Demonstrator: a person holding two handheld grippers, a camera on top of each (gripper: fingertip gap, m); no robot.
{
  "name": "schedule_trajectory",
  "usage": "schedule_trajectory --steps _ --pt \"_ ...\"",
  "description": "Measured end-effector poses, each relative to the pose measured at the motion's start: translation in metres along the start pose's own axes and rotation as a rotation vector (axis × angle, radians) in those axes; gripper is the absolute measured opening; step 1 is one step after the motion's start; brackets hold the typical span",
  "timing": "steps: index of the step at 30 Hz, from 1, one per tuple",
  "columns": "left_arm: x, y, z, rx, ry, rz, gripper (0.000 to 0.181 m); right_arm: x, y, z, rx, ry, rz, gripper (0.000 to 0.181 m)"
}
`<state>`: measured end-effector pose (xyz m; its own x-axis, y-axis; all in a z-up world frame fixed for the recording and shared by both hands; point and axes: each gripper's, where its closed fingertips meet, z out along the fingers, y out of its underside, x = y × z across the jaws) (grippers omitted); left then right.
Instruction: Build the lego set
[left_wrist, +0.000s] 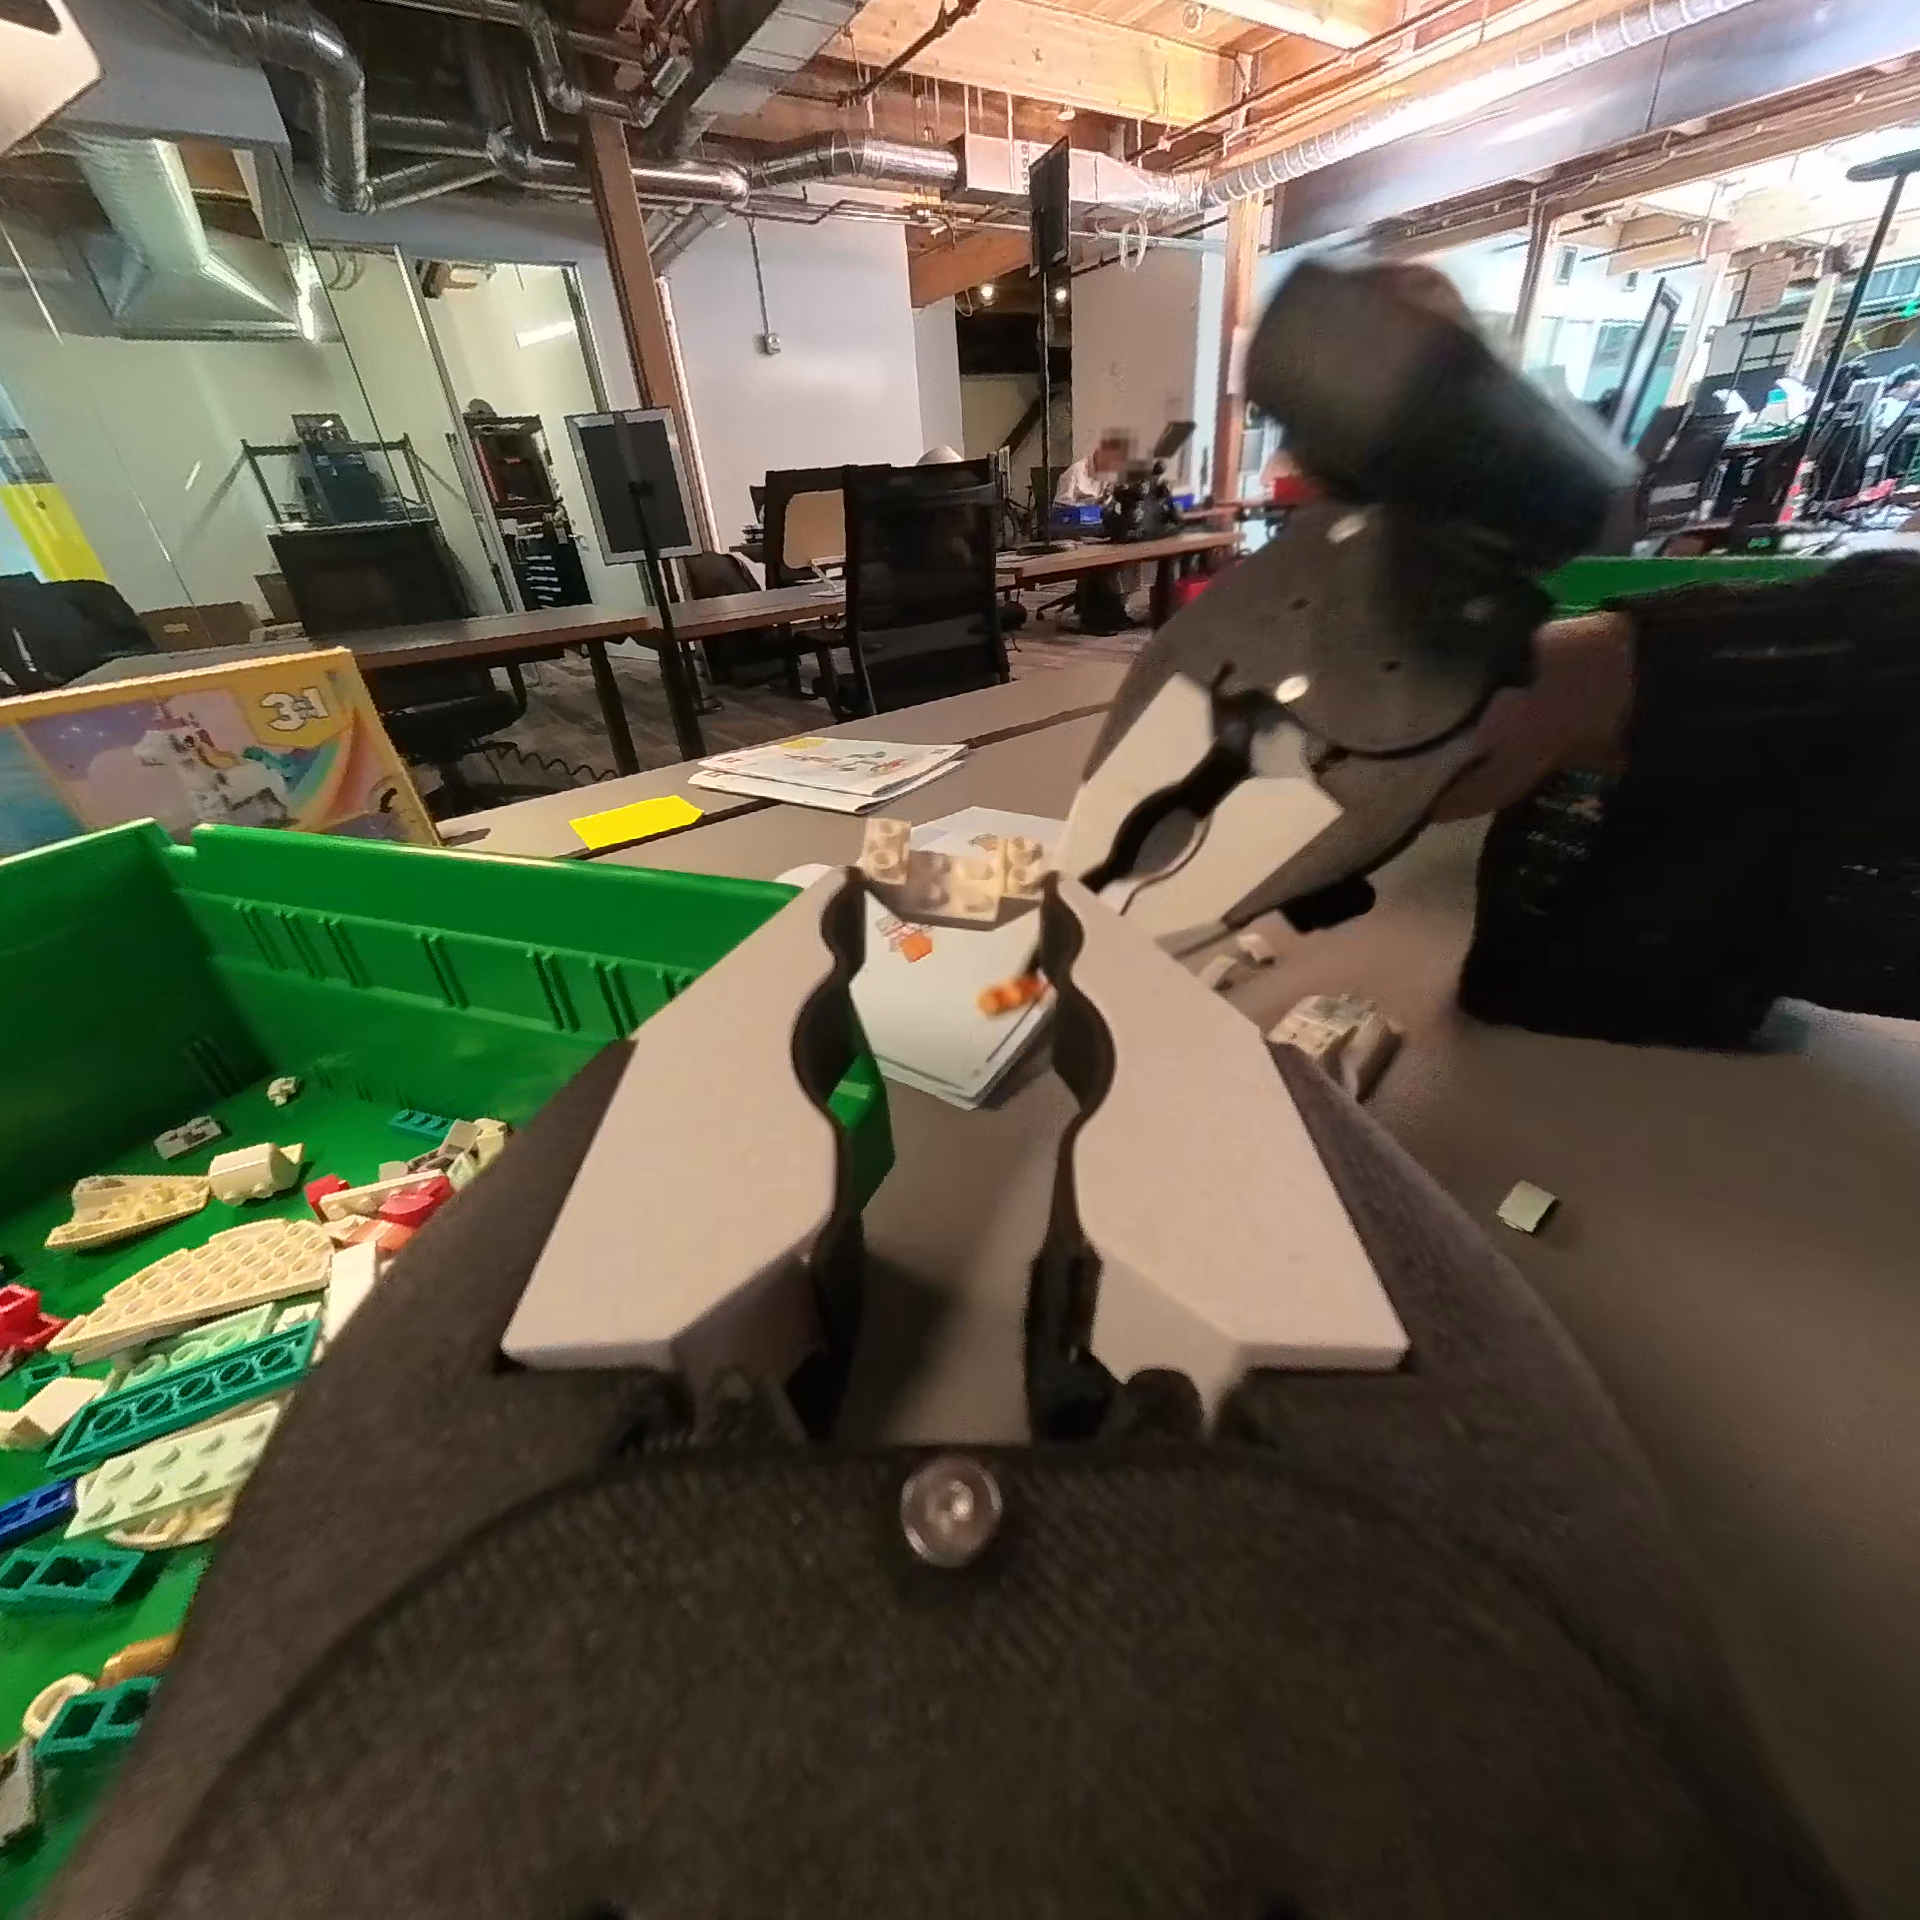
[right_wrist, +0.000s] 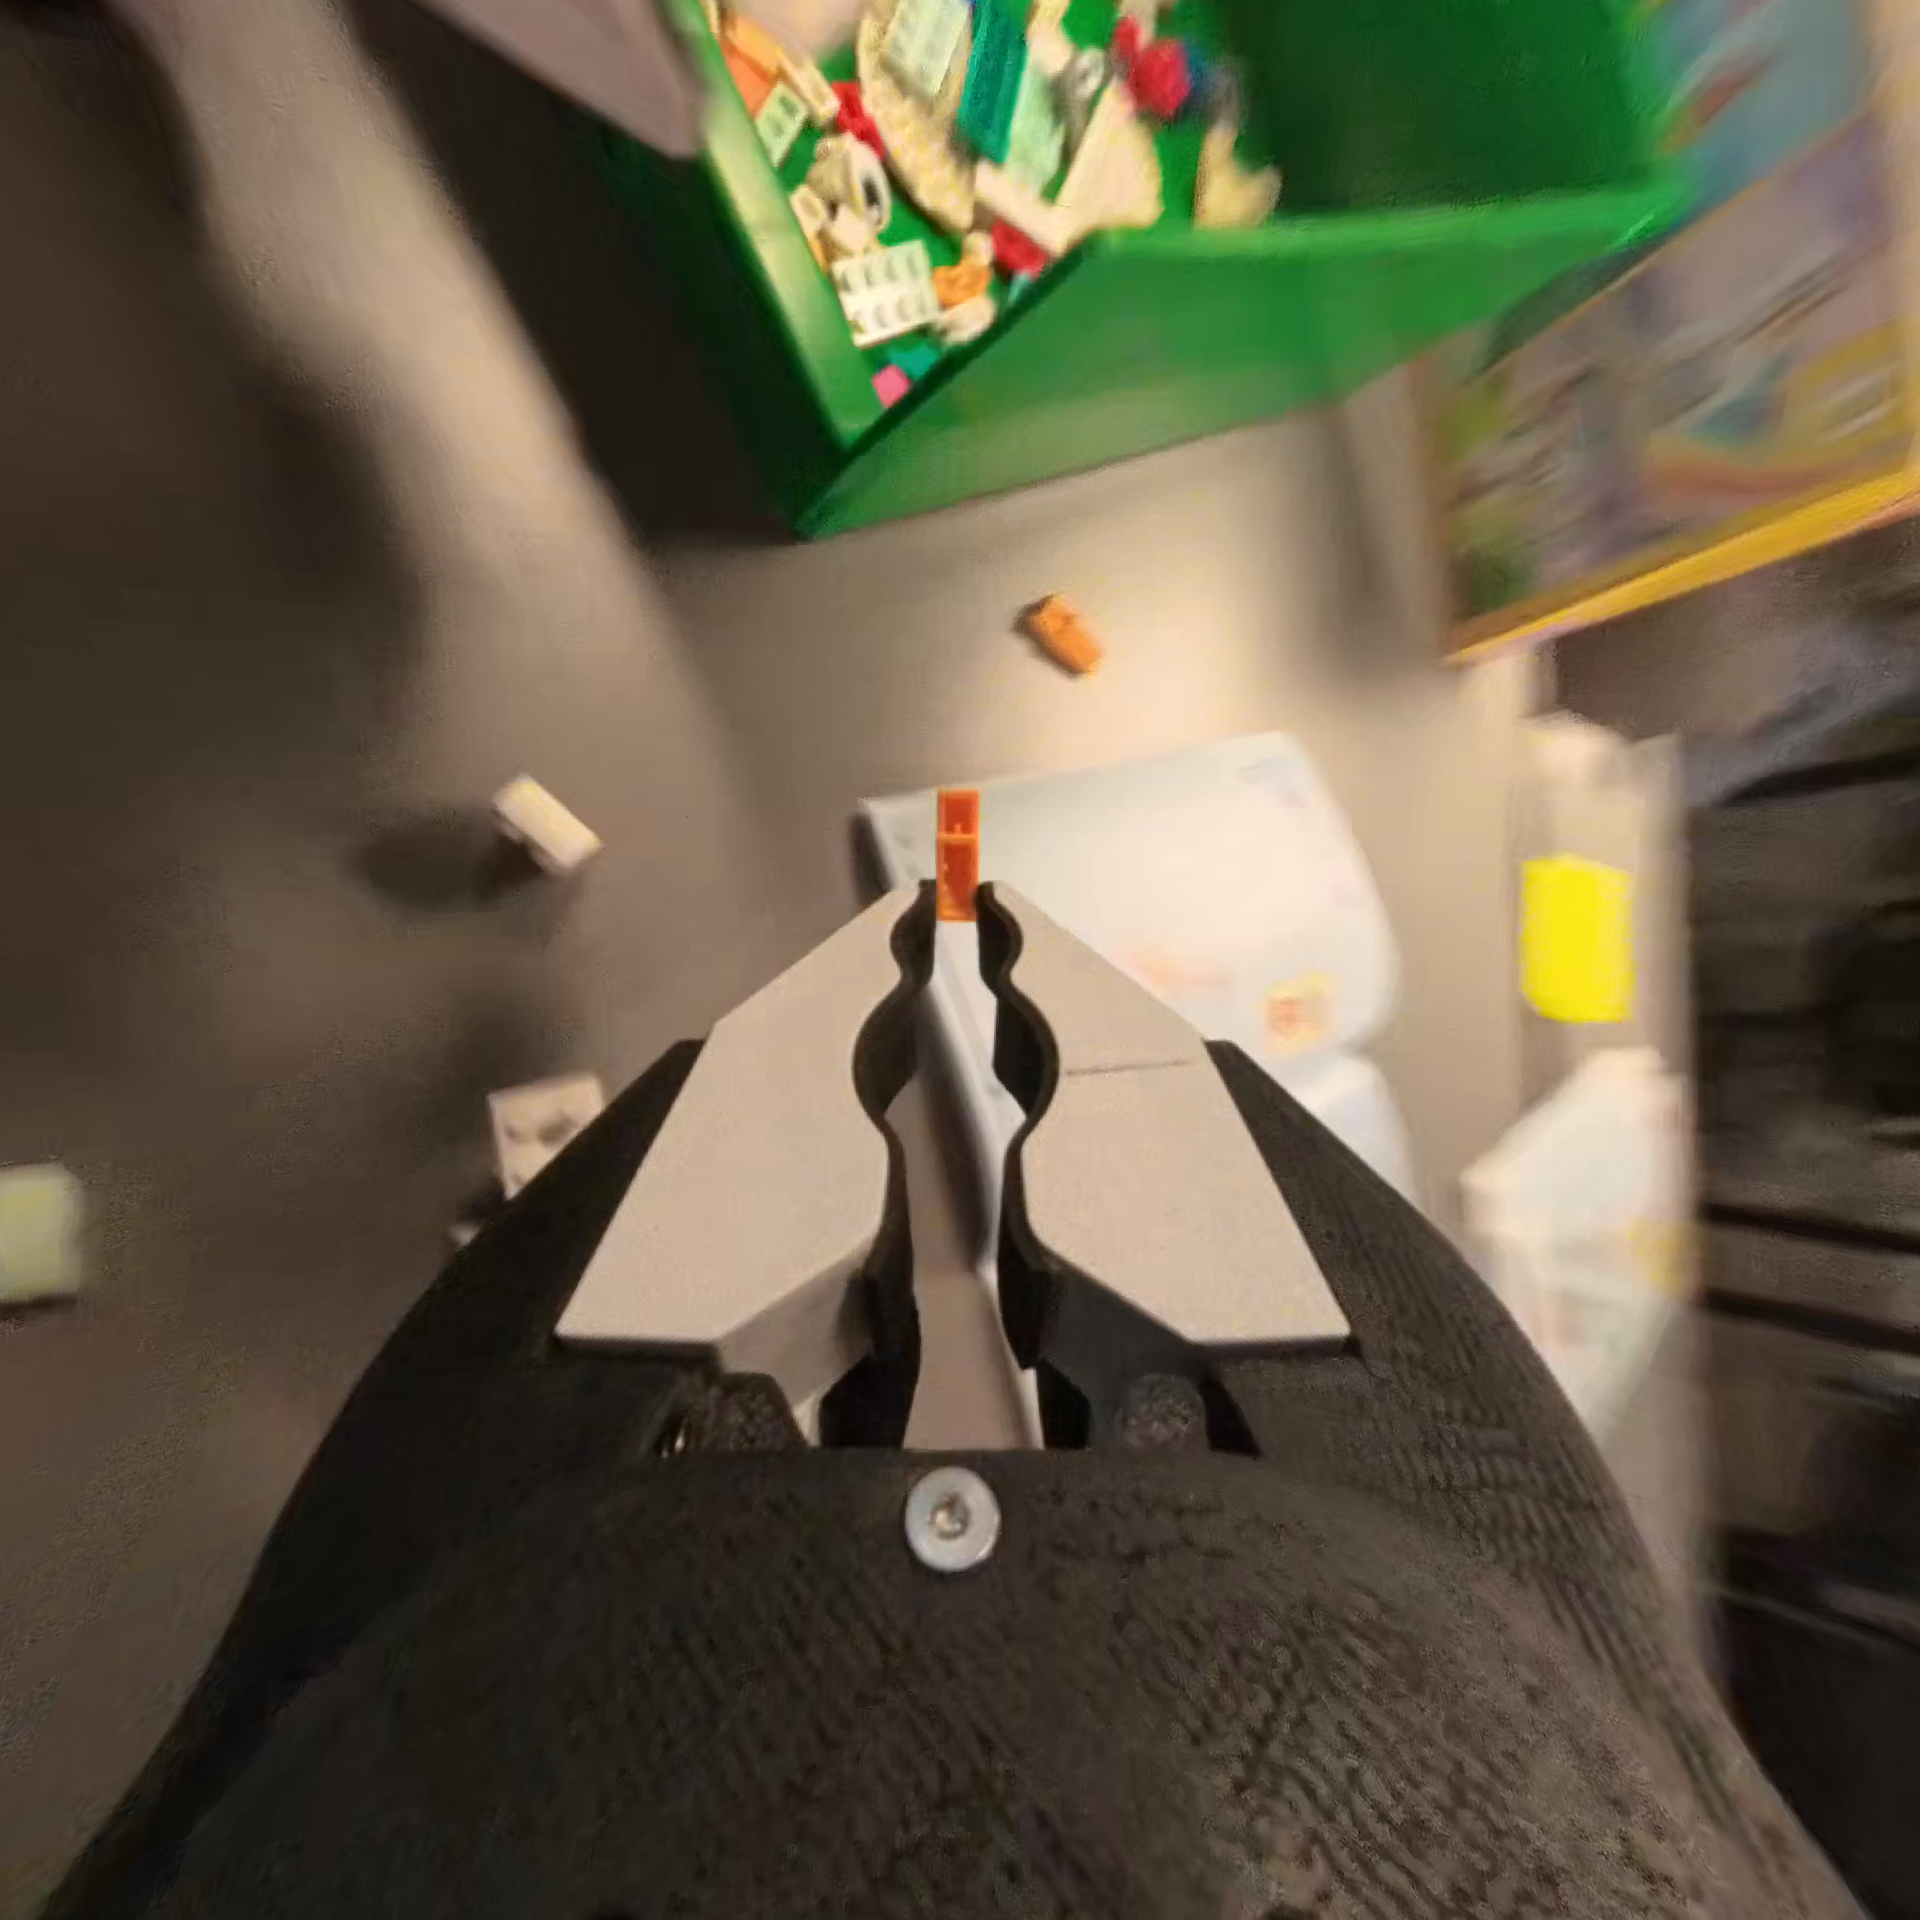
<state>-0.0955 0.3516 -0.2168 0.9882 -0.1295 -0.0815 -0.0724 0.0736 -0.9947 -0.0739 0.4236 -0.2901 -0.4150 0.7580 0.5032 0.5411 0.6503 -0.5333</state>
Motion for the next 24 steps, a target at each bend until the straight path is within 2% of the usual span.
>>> schedule_trajectory --steps 1,3,5,7,12,16,21,24 --pt "0.002 0.0 0.0 -0.001 0.011 -0.006 0.033 0.007 -0.001 -0.012 0.005 0.104 -0.131 0.006" --pt "0.008 0.0 0.001 -0.003 0.049 -0.016 0.033 0.014 -0.001 -0.039 -0.03 0.293 -0.454 0.006" --pt "0.016 0.002 0.002 -0.012 0.092 -0.021 0.033 0.009 0.013 -0.06 -0.168 0.382 -0.779 0.006" --pt "0.021 0.003 0.003 -0.021 0.12 -0.017 0.033 0.003 0.042 -0.078 -0.341 0.371 -1.036 0.006" --pt "0.033 0.006 0.005 -0.041 0.17 -0.012 0.033 0.004 0.105 -0.113 -0.693 0.367 -1.45 0.006" --pt "0.038 0.007 0.006 -0.049 0.191 0.001 0.033 -0.034 0.133 -0.111 -0.657 0.183 -1.566 0.006" --pt "0.04 0.008 0.006 -0.051 0.209 -0.008 0.033 -0.063 0.135 -0.106 -0.558 0.108 -1.692 0.006" --pt "0.042 0.008 0.006 -0.052 0.223 -0.023 0.033 -0.089 0.14 -0.109 -0.483 -0.007 -1.757 0.0"
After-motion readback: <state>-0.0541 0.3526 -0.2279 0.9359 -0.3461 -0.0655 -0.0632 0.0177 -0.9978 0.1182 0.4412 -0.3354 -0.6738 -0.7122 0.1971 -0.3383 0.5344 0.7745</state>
